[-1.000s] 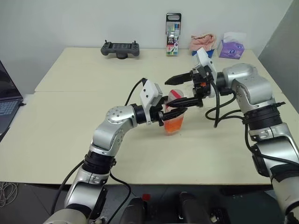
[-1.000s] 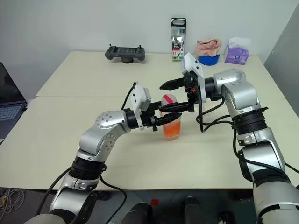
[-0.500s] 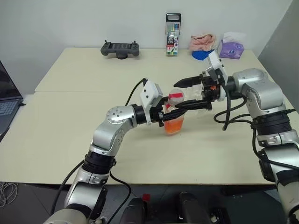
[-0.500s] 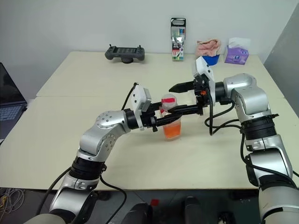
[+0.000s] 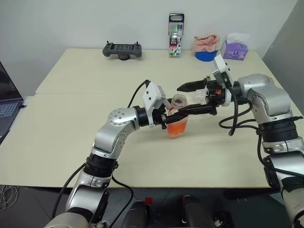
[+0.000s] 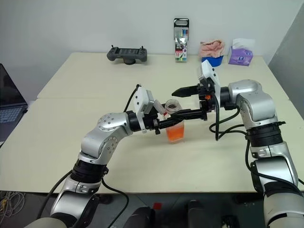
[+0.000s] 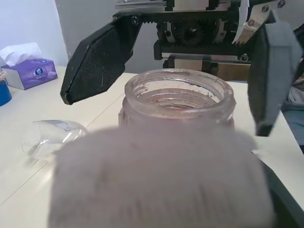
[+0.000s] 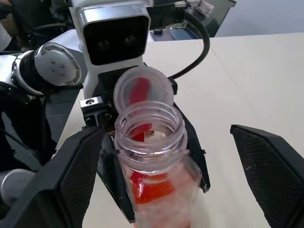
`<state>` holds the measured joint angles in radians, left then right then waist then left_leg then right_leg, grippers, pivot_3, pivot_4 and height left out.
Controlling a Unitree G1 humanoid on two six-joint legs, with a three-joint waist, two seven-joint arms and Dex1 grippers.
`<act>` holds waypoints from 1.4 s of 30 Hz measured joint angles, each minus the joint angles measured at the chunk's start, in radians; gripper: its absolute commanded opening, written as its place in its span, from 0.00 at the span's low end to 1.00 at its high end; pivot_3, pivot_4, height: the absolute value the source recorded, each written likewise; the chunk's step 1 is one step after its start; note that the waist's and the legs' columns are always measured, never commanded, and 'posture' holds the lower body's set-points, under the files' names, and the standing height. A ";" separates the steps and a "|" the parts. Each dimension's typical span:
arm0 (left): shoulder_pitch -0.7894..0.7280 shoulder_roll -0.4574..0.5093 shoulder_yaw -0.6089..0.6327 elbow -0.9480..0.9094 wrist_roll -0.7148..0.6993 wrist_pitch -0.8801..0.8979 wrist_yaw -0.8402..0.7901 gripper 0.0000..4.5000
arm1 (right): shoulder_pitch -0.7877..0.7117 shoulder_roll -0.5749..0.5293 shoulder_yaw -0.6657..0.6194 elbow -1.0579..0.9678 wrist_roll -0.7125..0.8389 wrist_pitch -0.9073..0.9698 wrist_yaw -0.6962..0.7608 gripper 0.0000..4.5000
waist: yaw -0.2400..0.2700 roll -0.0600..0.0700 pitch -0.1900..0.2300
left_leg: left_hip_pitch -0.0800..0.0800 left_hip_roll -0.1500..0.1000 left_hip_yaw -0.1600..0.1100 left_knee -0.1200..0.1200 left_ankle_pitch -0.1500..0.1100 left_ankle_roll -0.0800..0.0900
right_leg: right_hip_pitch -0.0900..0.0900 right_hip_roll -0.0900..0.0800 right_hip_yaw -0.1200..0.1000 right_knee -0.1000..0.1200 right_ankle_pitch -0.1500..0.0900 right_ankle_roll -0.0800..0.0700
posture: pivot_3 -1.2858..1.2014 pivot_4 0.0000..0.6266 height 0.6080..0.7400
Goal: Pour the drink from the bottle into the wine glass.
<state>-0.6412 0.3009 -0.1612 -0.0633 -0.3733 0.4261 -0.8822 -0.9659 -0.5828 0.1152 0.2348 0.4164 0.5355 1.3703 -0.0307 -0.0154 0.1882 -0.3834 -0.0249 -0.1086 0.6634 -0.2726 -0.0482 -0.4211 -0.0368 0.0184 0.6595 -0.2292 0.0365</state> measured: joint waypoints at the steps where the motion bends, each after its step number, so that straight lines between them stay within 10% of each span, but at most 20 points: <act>1: 0.000 0.000 0.000 0.004 0.001 -0.002 0.002 0.47 | 0.002 -0.002 -0.017 0.000 0.001 0.000 -0.016 1.00 | 0.000 0.000 0.000 | 0.000 0.000 0.000 0.000 0.000 0.000 | 0.000 0.000 0.000 0.000 0.000 0.000 | 0.52 0.24 1.00; 13: -0.020 0.070 0.102 0.137 0.036 -0.063 0.077 0.47 | 0.194 -0.105 -0.144 -0.417 0.124 0.188 -0.211 1.00 | -0.003 0.000 0.000 | 0.001 0.001 0.001 0.000 0.000 0.000 | 0.000 0.000 0.000 0.001 0.000 0.000 | 0.52 0.24 1.00; 21: -0.003 0.181 0.340 0.270 0.047 -0.123 0.242 0.47 | 0.274 0.076 -0.048 -0.702 0.108 0.329 -0.572 1.00 | -0.003 0.000 0.000 | 0.001 0.002 -0.001 0.000 0.000 0.000 | -0.001 0.001 0.000 0.003 0.000 0.000 | 0.52 0.24 1.00; 42: 0.048 0.184 0.438 0.465 0.064 -0.284 0.368 0.47 | 0.274 0.251 0.093 -0.684 -0.022 0.369 -0.891 1.00 | 0.000 -0.002 -0.001 | 0.002 0.000 -0.001 0.000 0.000 -0.001 | 0.000 0.000 -0.001 0.003 0.000 0.000 | 0.52 0.24 1.00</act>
<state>-0.5937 0.4848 0.2771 0.4022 -0.3089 0.1423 -0.5142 -0.6918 -0.3322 0.2079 -0.4495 0.3943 0.9043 0.4792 -0.0302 -0.0171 0.1875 -0.3815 -0.0245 -0.1096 0.6630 -0.2722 -0.0488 -0.4215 -0.0367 0.0173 0.6626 -0.2292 0.0366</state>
